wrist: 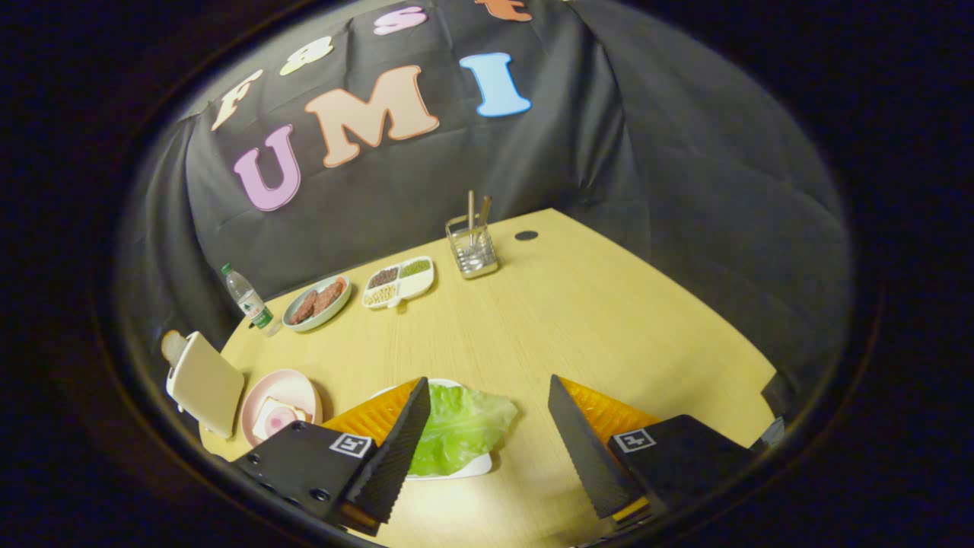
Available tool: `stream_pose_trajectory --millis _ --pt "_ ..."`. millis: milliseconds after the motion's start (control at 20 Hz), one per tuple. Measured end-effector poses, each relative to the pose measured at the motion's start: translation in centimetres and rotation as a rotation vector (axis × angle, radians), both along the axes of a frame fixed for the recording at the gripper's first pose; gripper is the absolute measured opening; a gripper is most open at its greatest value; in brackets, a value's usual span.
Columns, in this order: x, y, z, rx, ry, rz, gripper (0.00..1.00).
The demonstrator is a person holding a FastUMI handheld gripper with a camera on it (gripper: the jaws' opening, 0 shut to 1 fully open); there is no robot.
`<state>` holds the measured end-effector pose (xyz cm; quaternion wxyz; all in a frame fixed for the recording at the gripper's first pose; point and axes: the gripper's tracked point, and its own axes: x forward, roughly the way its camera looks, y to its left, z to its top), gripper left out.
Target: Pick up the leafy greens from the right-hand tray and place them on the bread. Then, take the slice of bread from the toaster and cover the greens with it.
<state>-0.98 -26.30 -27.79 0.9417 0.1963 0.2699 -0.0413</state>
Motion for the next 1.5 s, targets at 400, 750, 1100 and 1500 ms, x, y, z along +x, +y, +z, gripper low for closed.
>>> stream_pose_trajectory --millis 400,750,1100,1500 --pt "1.3 1.0 -4.4 0.113 0.120 0.073 0.98" --pt "2.0 1.8 -6.5 0.135 0.200 0.107 0.81" --pt "2.5 3.0 -7.1 0.190 0.217 0.143 0.39" --pt "3.0 3.8 -5.8 0.241 0.188 0.144 0.12"
